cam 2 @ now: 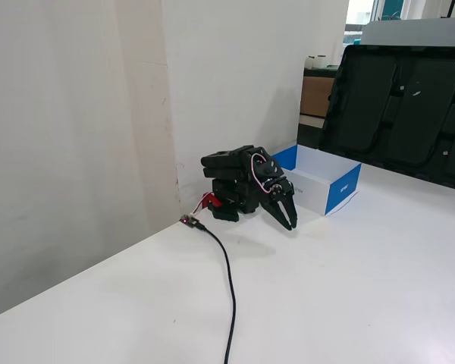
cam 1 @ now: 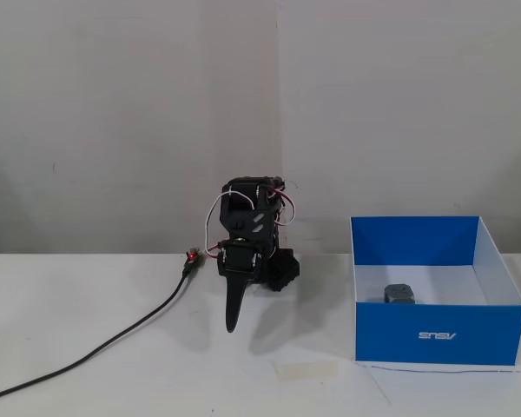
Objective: Pick the gray block and keep it in the box.
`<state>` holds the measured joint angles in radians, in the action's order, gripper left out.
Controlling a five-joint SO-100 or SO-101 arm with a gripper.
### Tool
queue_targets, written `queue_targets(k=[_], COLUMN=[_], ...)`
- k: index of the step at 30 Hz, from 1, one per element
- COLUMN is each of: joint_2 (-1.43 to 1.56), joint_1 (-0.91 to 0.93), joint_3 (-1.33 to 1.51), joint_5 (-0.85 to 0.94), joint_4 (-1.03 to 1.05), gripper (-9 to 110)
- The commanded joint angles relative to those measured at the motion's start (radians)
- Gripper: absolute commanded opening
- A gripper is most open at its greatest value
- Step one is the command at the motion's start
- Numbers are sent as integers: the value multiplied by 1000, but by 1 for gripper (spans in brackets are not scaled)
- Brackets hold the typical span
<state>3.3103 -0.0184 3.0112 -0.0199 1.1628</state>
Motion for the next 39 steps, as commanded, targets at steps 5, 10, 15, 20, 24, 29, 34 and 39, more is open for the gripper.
queue_targets(k=[5,10,15,20,24,29,34,39], joint_2=[118,118,118,118,118,118,118,118], joint_1=[6,48,57,48,48,48,48,48], joint_3=[9,9,9,9,9,9,9,9], joint_5=[12,-11,-15,-15,-15,-15,-15,-15], joint_4=[23,26,28,28,28,28,28,28], gripper=[0,0,0,0,0,0,0,0])
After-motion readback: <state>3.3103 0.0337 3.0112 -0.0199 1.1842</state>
